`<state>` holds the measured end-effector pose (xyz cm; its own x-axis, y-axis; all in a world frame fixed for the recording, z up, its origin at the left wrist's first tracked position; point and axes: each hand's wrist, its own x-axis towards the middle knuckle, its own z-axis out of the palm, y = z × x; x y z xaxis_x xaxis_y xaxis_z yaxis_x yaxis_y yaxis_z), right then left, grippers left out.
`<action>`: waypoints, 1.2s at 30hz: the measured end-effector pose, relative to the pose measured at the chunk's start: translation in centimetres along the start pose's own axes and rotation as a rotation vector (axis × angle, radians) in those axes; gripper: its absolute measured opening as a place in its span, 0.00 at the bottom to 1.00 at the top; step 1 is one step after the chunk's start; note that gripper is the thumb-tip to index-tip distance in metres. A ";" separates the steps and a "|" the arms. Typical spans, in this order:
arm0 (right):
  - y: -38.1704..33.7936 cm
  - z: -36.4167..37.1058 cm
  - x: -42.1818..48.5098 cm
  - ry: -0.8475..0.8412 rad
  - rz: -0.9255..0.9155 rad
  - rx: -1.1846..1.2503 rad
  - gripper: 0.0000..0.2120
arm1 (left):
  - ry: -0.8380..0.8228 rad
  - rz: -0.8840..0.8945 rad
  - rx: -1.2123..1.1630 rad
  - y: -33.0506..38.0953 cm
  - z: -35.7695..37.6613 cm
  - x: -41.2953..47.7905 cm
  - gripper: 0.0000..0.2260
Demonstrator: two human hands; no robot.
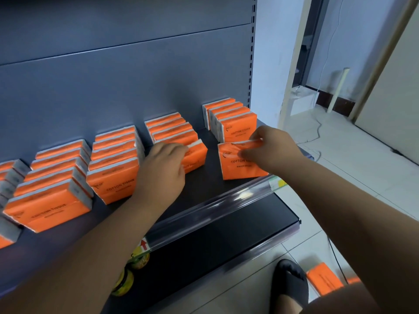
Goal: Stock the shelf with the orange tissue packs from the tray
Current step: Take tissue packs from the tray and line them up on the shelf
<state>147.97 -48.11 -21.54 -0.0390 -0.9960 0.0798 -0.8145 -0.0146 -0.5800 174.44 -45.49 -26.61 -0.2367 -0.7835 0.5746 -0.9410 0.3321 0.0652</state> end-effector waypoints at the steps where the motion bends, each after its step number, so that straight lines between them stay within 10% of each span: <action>1: 0.0 0.0 0.1 -0.005 0.001 -0.009 0.15 | 0.011 0.002 0.033 0.0 0.2 0.0 0.20; 36: 0.2 0.0 0.4 -0.055 -0.012 -0.036 0.22 | 0.084 -0.045 0.260 1.7 0.2 0.6 0.16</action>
<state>147.81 -48.46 -21.66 0.0020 -0.9991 0.0412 -0.8348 -0.0244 -0.5499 172.62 -45.49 -26.30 -0.1822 -0.7446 0.6422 -0.9832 0.1432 -0.1129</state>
